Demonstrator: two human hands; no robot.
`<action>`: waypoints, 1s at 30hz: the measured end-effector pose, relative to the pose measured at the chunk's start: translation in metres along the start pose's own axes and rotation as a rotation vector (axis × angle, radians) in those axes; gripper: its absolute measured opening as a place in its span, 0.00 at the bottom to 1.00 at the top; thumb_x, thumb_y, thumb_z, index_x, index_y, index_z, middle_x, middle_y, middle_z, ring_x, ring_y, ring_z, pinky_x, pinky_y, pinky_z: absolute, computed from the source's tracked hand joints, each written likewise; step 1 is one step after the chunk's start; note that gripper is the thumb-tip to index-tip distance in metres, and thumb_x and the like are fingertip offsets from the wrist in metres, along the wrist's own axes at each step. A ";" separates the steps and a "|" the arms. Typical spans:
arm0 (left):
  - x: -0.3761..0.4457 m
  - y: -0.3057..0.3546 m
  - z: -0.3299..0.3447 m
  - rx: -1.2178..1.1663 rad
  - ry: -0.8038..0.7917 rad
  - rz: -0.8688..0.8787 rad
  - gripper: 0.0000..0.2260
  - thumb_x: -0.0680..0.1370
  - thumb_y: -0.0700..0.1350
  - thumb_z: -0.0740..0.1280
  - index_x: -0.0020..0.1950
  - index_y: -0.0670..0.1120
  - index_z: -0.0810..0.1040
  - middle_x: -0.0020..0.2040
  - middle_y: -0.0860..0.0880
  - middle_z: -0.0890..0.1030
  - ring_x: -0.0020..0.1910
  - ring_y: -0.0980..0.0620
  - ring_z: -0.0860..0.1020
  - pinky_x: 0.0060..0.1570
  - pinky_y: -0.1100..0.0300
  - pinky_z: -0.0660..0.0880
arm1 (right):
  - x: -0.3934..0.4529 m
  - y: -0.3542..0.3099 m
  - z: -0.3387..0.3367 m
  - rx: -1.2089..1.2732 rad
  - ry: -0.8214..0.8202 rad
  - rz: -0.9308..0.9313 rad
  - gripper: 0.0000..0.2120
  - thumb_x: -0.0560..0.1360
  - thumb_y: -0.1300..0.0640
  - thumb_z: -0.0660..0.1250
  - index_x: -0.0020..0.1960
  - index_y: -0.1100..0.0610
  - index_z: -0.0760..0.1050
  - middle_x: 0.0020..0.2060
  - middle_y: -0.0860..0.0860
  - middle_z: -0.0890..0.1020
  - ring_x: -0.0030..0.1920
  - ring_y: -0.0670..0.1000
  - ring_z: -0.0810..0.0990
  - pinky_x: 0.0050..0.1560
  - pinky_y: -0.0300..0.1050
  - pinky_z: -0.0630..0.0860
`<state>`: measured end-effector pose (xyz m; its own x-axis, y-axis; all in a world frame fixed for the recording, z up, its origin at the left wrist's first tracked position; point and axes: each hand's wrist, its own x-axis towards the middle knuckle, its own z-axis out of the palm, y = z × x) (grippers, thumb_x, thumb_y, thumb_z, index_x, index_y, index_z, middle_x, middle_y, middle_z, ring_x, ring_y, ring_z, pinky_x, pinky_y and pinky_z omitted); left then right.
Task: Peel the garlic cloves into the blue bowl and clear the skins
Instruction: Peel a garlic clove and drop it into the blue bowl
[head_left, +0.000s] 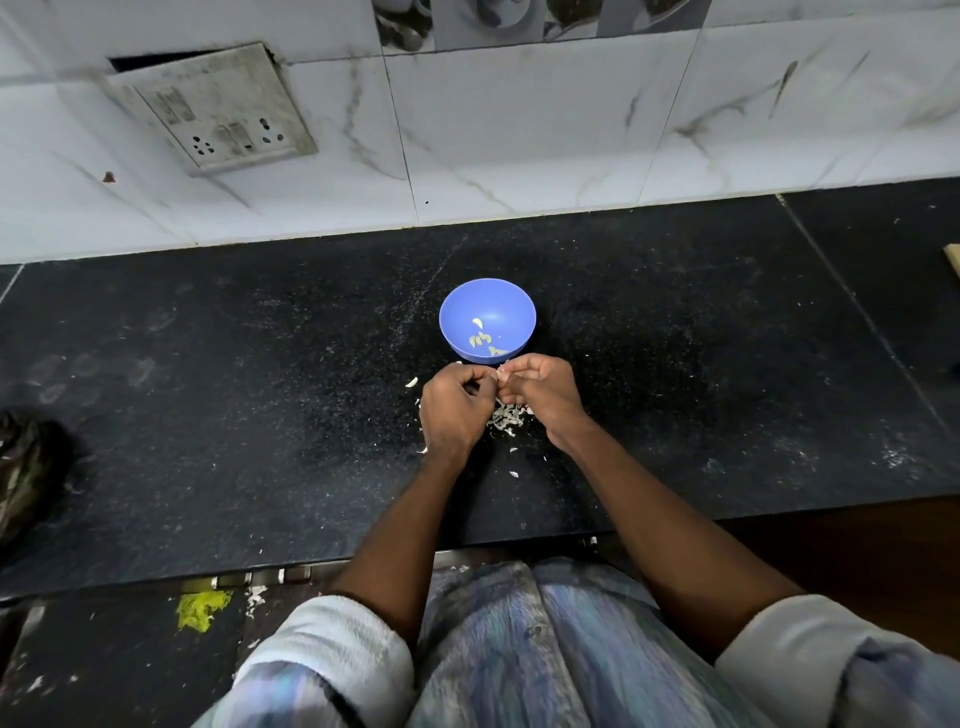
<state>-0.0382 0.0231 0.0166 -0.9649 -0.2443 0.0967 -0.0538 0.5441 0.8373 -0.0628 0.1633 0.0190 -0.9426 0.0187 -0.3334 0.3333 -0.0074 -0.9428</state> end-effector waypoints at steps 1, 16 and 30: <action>0.000 0.000 0.000 0.011 0.008 0.013 0.04 0.76 0.43 0.74 0.45 0.50 0.89 0.42 0.56 0.86 0.38 0.58 0.82 0.40 0.60 0.79 | 0.000 -0.001 0.000 -0.010 -0.001 -0.012 0.06 0.76 0.68 0.72 0.52 0.68 0.80 0.43 0.63 0.86 0.36 0.51 0.84 0.41 0.42 0.83; 0.004 -0.005 0.009 -0.151 0.032 -0.021 0.06 0.74 0.47 0.75 0.46 0.49 0.90 0.39 0.53 0.86 0.36 0.55 0.82 0.39 0.53 0.80 | -0.003 -0.002 0.000 0.044 -0.039 -0.050 0.06 0.78 0.68 0.71 0.55 0.64 0.82 0.40 0.57 0.87 0.38 0.53 0.84 0.42 0.41 0.82; 0.005 -0.009 0.011 -0.177 -0.044 -0.186 0.05 0.73 0.48 0.75 0.43 0.50 0.90 0.33 0.55 0.85 0.33 0.48 0.84 0.37 0.47 0.83 | -0.001 0.004 0.003 -0.098 -0.002 -0.048 0.03 0.78 0.66 0.71 0.50 0.62 0.83 0.39 0.57 0.88 0.38 0.55 0.87 0.36 0.46 0.83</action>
<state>-0.0451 0.0256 0.0034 -0.9529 -0.2903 -0.0881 -0.1897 0.3433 0.9199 -0.0608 0.1602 0.0159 -0.9576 0.0150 -0.2876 0.2877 0.0916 -0.9533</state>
